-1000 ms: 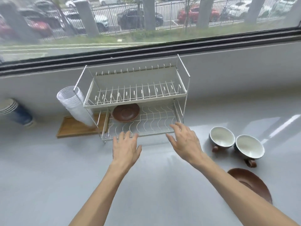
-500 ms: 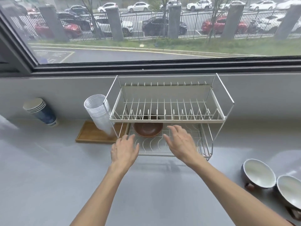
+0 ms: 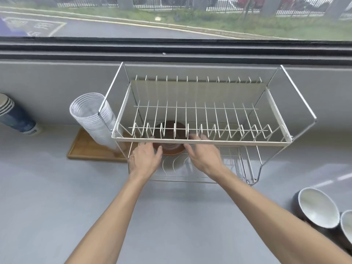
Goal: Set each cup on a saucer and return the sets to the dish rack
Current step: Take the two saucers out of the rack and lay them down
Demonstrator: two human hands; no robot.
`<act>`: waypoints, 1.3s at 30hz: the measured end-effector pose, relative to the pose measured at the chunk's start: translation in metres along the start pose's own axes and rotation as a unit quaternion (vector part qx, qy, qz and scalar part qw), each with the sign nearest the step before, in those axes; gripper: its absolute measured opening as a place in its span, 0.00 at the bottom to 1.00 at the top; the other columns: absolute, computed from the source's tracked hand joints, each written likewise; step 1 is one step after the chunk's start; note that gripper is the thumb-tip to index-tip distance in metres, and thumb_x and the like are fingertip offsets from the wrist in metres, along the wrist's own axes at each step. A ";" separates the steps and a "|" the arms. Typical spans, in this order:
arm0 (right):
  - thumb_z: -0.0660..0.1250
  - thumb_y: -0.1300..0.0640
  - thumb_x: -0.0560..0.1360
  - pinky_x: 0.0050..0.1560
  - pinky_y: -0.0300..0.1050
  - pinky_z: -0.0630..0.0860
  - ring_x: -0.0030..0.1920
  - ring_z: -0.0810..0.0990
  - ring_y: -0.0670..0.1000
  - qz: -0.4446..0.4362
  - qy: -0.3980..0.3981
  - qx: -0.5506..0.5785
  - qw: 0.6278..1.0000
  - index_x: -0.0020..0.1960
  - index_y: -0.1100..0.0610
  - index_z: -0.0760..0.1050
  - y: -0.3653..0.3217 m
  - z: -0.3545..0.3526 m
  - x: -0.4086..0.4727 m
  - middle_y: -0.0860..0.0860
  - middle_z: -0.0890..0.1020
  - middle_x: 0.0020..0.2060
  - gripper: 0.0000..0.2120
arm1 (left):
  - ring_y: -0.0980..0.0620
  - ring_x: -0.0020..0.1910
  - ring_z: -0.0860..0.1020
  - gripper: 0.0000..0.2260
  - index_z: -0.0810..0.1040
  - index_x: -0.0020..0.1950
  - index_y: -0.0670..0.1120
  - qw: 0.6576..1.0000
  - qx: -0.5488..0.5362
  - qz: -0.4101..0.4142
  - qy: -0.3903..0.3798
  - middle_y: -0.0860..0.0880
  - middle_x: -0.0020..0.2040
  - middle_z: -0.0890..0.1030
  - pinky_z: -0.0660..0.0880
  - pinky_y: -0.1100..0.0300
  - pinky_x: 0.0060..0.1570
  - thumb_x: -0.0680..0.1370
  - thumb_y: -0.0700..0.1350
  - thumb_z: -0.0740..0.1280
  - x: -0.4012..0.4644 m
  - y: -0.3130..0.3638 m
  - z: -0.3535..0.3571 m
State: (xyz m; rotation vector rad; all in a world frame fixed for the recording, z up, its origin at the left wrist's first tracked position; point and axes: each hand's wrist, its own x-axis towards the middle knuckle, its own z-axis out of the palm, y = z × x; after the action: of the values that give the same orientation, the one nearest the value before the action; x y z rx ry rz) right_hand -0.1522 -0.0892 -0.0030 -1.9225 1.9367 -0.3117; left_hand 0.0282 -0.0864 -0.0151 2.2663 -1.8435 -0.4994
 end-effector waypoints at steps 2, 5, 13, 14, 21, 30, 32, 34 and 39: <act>0.56 0.44 0.82 0.50 0.53 0.75 0.58 0.78 0.62 0.010 0.003 0.015 1.000 0.65 0.56 0.71 -0.003 0.006 0.012 0.58 0.77 0.58 0.19 | 0.32 0.59 0.79 0.21 0.73 0.71 0.47 0.999 -0.036 -0.019 -0.007 0.38 0.58 0.82 0.75 0.46 0.57 0.81 0.55 0.61 0.011 -0.001 0.001; 0.58 0.45 0.82 0.49 0.49 0.72 0.58 0.77 0.63 0.027 -0.013 0.013 0.999 0.64 0.60 0.71 -0.007 0.012 0.025 0.62 0.77 0.58 0.20 | 0.32 0.62 0.77 0.22 0.73 0.70 0.46 0.994 -0.094 -0.052 -0.015 0.38 0.62 0.81 0.73 0.46 0.59 0.80 0.56 0.62 0.023 -0.001 0.002; 0.56 0.47 0.84 0.61 0.54 0.71 0.64 0.75 0.66 0.081 -0.074 0.086 0.990 0.70 0.63 0.66 -0.011 0.019 0.053 0.65 0.76 0.63 0.23 | 0.34 0.54 0.80 0.23 0.75 0.61 0.38 0.973 -0.200 -0.100 -0.049 0.35 0.53 0.82 0.76 0.46 0.55 0.79 0.57 0.64 0.050 0.000 0.014; 0.56 0.48 0.84 0.62 0.53 0.71 0.65 0.74 0.66 0.085 -0.083 0.099 0.988 0.71 0.64 0.66 -0.012 0.018 0.054 0.66 0.75 0.64 0.24 | 0.35 0.54 0.81 0.26 0.74 0.63 0.38 0.972 -0.204 -0.105 -0.056 0.35 0.54 0.83 0.77 0.46 0.56 0.78 0.59 0.63 0.053 0.000 0.015; 0.59 0.51 0.83 0.61 0.51 0.69 0.66 0.73 0.65 0.110 -0.089 0.190 0.972 0.70 0.64 0.66 -0.013 0.015 0.056 0.65 0.75 0.65 0.22 | 0.36 0.68 0.74 0.31 0.65 0.76 0.42 0.961 -0.246 -0.110 -0.059 0.38 0.69 0.76 0.72 0.43 0.67 0.78 0.58 0.63 0.053 0.007 0.016; 0.61 0.47 0.80 0.46 0.49 0.71 0.47 0.76 0.60 0.123 -0.063 0.210 0.968 0.52 0.60 0.70 -0.003 0.017 0.044 0.60 0.78 0.47 0.15 | 0.36 0.67 0.75 0.24 0.67 0.75 0.49 0.961 -0.243 -0.126 -0.033 0.42 0.69 0.76 0.72 0.48 0.65 0.81 0.55 0.60 0.034 0.013 0.017; 0.60 0.44 0.79 0.48 0.50 0.74 0.48 0.78 0.60 0.129 -0.061 0.217 0.966 0.51 0.59 0.70 0.000 0.016 0.038 0.60 0.79 0.51 0.18 | 0.36 0.65 0.76 0.21 0.69 0.75 0.49 0.963 -0.239 -0.122 -0.020 0.40 0.67 0.78 0.72 0.50 0.63 0.82 0.53 0.59 0.027 0.012 0.017; 0.59 0.45 0.79 0.55 0.53 0.76 0.55 0.79 0.62 0.125 -0.051 0.212 0.968 0.60 0.59 0.73 0.003 0.010 0.027 0.60 0.80 0.57 0.20 | 0.36 0.62 0.78 0.17 0.75 0.68 0.43 0.964 -0.238 -0.116 -0.003 0.38 0.61 0.81 0.72 0.52 0.56 0.83 0.49 0.59 0.019 0.014 0.016; 0.60 0.52 0.80 0.51 0.49 0.72 0.54 0.78 0.63 0.144 -0.040 0.189 0.971 0.46 0.60 0.72 0.012 0.003 -0.002 0.62 0.79 0.52 0.12 | 0.37 0.59 0.79 0.16 0.80 0.62 0.38 0.969 -0.232 -0.084 0.010 0.36 0.55 0.84 0.71 0.52 0.54 0.83 0.46 0.60 -0.012 0.021 0.007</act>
State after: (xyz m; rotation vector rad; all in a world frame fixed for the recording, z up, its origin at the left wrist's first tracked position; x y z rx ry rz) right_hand -0.1621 -0.0865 -0.0109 -1.3749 1.9061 -0.4712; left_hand 0.0049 -0.0791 -0.0127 2.0947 -1.3482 -0.8323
